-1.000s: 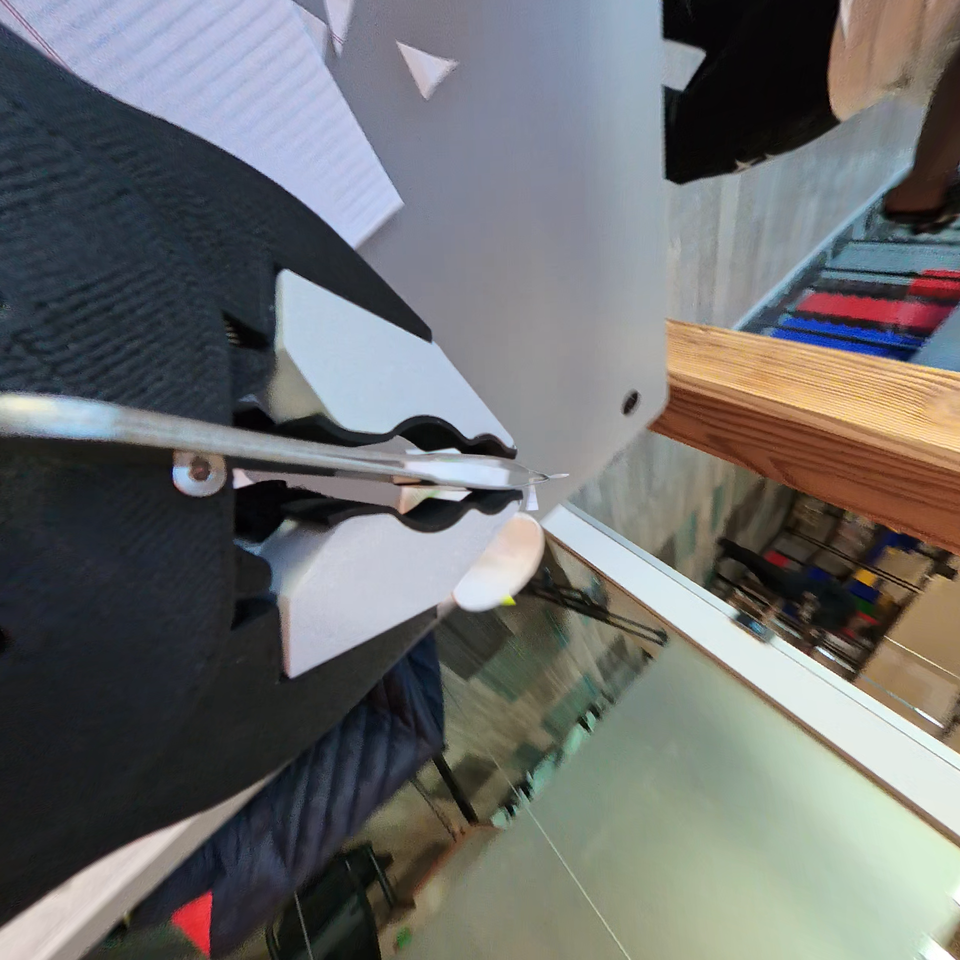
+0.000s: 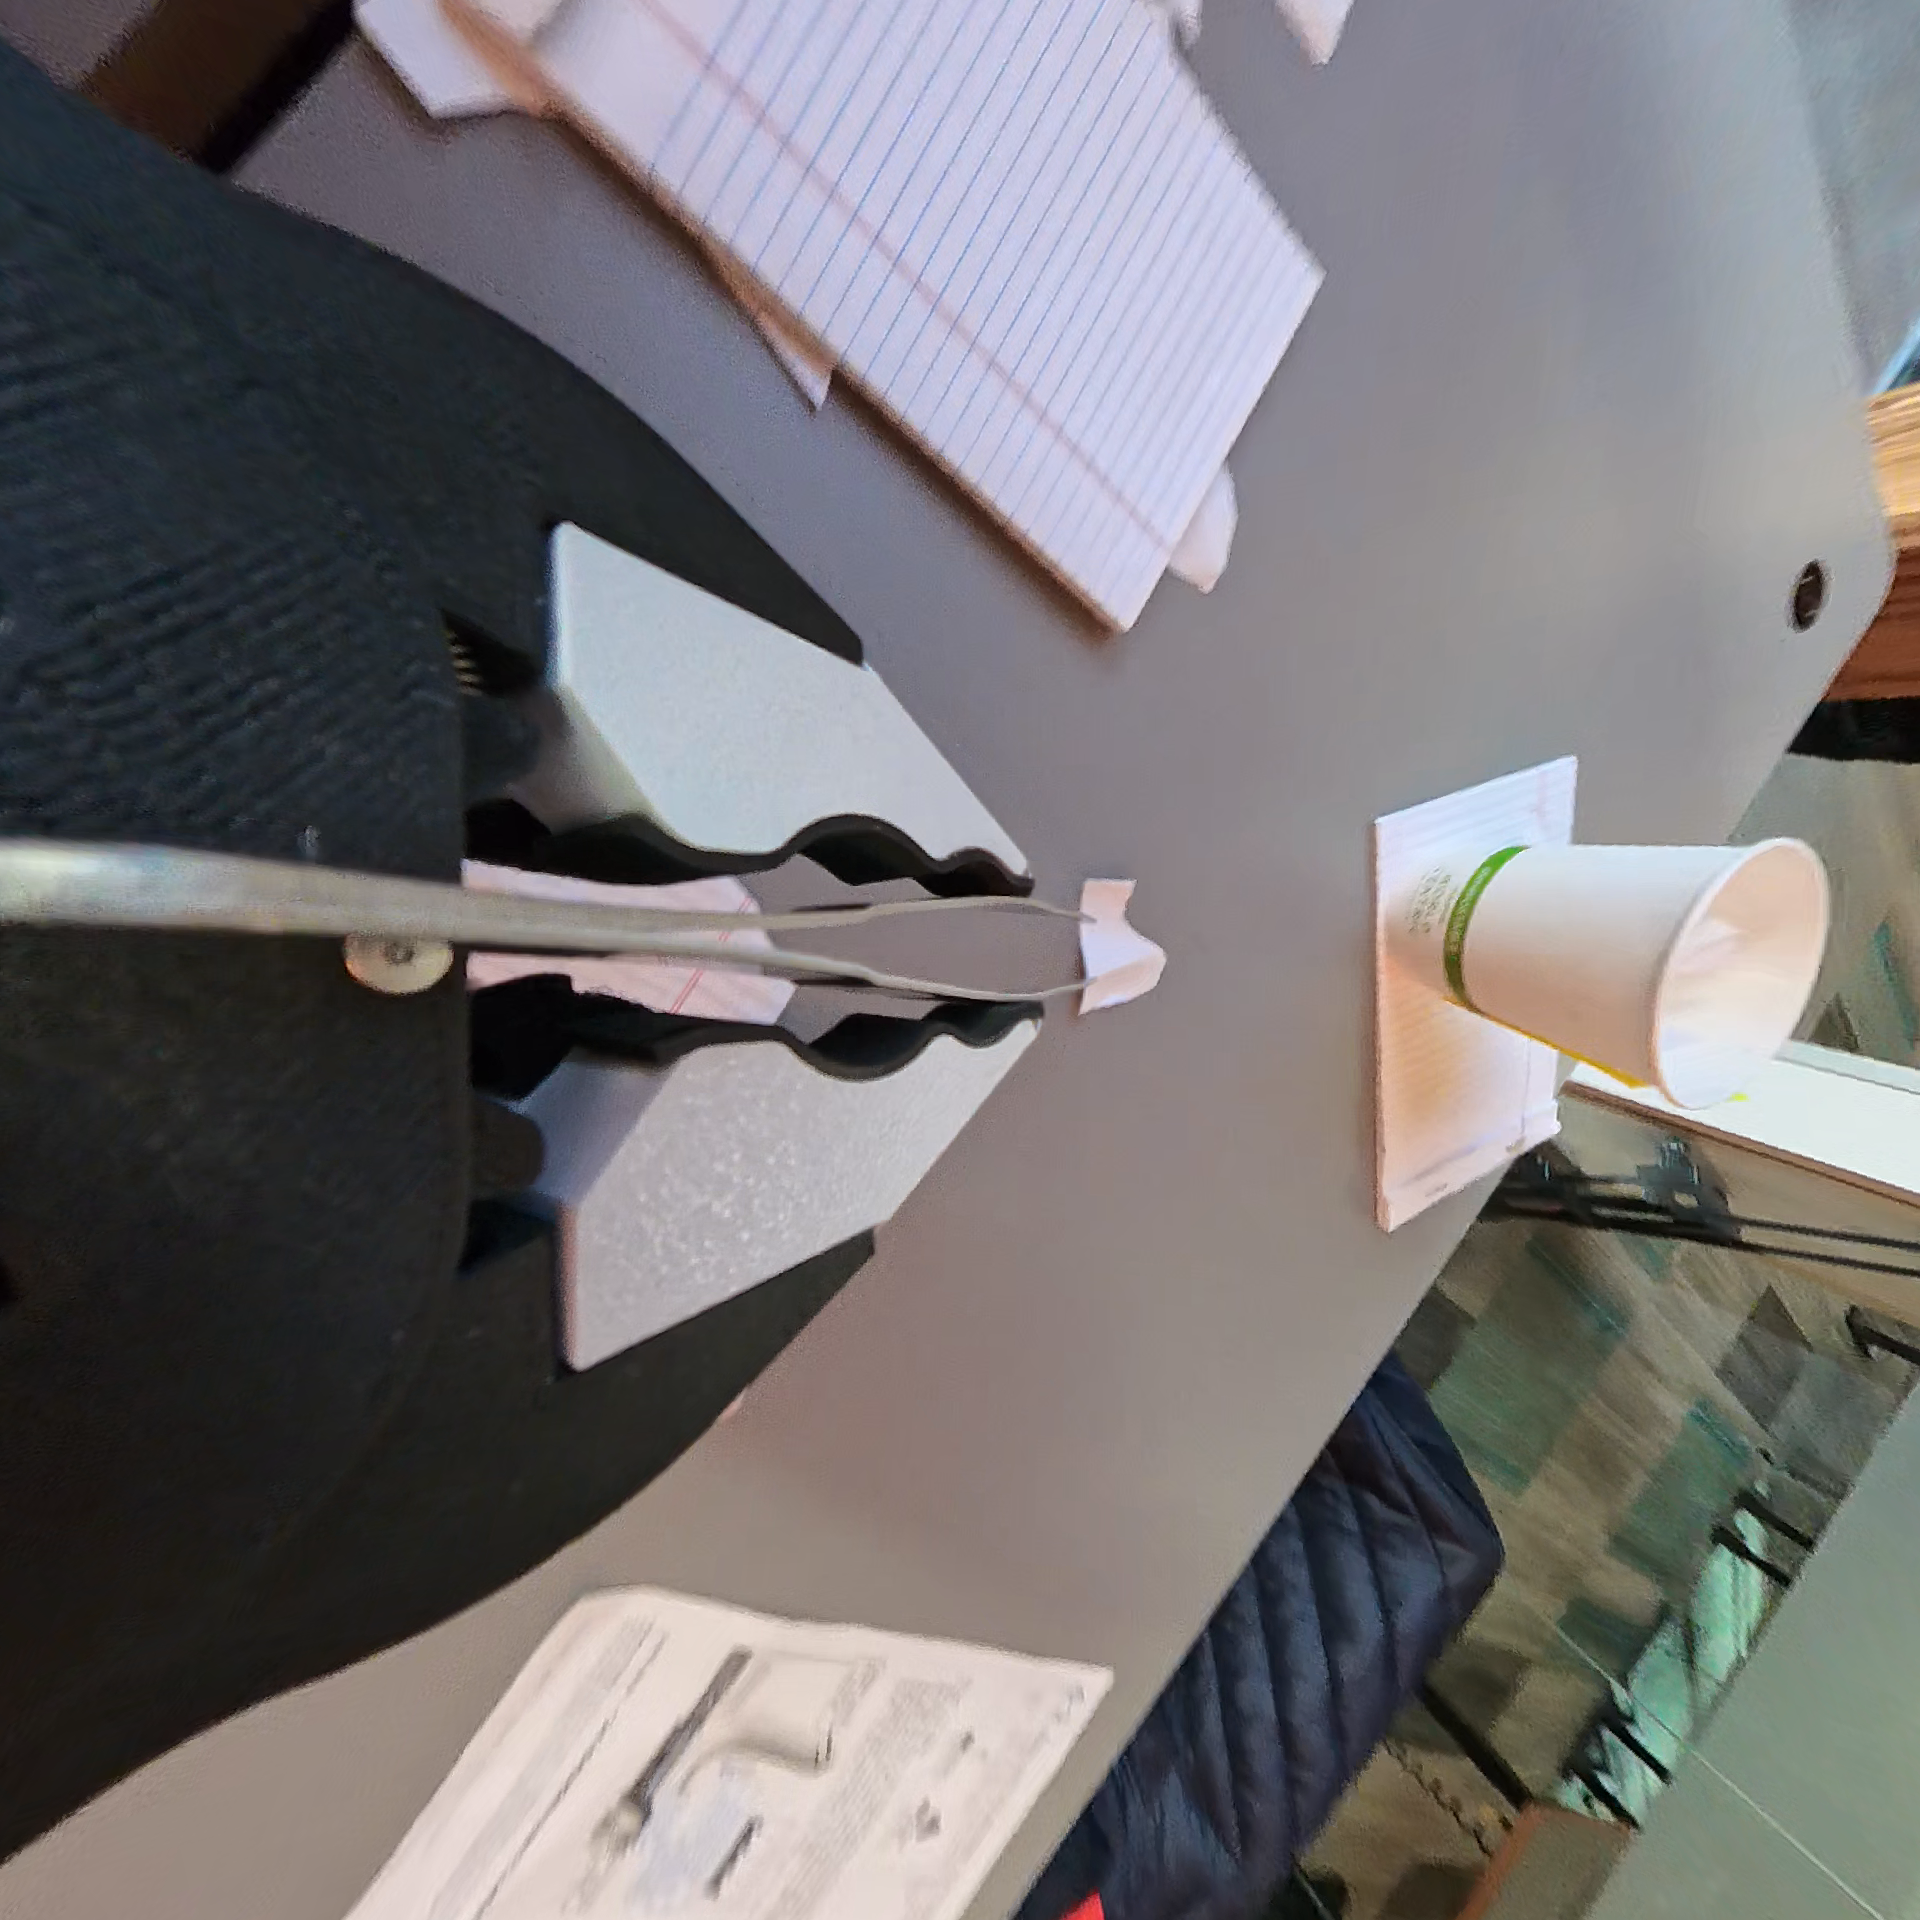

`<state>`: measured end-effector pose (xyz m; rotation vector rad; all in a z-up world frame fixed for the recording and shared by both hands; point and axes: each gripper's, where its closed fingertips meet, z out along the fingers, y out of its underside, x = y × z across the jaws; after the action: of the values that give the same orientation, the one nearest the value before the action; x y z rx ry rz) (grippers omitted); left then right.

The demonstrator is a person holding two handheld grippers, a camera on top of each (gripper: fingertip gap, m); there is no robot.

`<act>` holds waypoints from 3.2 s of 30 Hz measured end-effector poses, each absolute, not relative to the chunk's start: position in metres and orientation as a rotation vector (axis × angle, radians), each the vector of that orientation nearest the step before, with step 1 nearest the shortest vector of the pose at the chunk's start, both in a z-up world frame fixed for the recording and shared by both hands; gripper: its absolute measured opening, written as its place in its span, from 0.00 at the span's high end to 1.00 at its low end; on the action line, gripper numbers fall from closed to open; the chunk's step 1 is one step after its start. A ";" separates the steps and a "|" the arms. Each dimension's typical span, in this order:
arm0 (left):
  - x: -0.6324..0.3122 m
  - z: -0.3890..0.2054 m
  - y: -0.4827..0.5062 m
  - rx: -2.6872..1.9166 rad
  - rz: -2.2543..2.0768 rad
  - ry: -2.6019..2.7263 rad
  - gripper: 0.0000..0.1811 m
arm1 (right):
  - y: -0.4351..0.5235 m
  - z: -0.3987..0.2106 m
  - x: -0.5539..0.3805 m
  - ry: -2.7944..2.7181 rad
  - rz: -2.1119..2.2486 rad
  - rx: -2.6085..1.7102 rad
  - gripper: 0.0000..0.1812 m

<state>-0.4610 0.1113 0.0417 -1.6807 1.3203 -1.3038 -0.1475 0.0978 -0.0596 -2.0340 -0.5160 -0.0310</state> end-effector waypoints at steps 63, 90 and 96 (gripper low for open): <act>-0.472 0.047 0.114 -1.688 -1.273 1.286 0.74 | 0.090 0.004 -0.312 -0.696 0.531 -1.873 0.90; -0.473 0.036 0.121 -1.740 -1.238 1.278 0.73 | 0.059 -0.078 -0.393 -0.732 0.559 -1.960 0.91; -0.473 0.038 0.120 -1.728 -1.248 1.279 0.73 | 0.055 -0.077 -0.393 -0.697 0.578 -1.944 0.91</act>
<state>-0.4730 0.1198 0.0384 -1.7285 1.2794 -1.2485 -0.3931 0.0547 -0.0772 -1.9443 -0.6968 0.5784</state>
